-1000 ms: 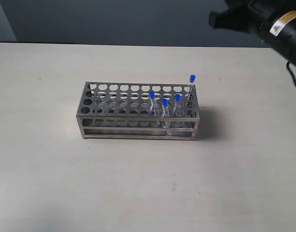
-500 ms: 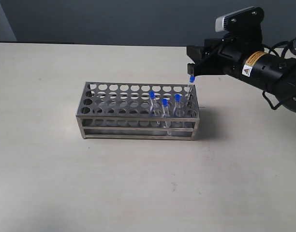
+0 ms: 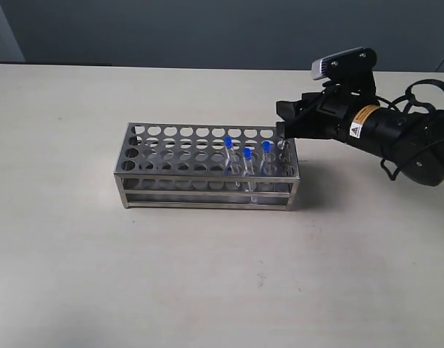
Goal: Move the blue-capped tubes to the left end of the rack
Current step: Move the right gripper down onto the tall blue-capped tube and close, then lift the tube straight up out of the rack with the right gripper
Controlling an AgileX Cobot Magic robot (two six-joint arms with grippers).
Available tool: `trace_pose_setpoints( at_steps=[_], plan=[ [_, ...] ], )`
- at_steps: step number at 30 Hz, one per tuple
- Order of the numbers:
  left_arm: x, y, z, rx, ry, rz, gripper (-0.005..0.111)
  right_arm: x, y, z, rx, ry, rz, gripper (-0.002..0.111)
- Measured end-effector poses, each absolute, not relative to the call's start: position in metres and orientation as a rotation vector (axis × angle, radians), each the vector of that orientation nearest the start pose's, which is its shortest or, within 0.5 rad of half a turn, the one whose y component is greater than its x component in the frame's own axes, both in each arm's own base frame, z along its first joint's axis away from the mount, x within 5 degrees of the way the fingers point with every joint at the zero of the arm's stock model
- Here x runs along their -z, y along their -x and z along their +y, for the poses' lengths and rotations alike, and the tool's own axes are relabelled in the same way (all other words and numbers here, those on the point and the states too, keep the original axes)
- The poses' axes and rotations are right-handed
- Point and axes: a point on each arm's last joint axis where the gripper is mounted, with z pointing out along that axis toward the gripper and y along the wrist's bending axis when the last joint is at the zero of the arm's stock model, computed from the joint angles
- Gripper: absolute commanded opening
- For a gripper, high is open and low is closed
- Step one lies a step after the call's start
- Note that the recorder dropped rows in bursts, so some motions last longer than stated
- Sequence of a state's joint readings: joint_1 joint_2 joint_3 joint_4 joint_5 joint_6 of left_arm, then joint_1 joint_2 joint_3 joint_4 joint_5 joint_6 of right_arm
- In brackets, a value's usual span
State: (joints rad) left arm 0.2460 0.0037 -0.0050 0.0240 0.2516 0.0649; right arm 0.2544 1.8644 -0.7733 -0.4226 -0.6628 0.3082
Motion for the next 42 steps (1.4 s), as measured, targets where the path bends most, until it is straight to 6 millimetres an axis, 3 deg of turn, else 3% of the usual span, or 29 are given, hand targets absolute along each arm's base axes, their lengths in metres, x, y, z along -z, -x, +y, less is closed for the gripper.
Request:
trace_pose_setpoints(
  at_steps=[21,25,30,42],
  plan=[
    [-0.192,-0.054,0.014,-0.251,0.142,1.735,0.000,-0.130,-0.348,0.117,-0.411,0.485,1.932,0.051],
    [-0.192,-0.054,0.014,-0.251,0.142,1.735,0.000,-0.125,-0.348,0.116,-0.407,0.486,1.953,0.035],
    [-0.192,-0.054,0.014,-0.251,0.142,1.735,0.000,-0.125,-0.347,0.120,-0.433,0.508,1.941,-0.001],
    [-0.192,-0.054,0.014,-0.251,0.142,1.735,0.000,-0.124,-0.346,0.122,-0.447,0.503,1.943,0.000]
  ],
)
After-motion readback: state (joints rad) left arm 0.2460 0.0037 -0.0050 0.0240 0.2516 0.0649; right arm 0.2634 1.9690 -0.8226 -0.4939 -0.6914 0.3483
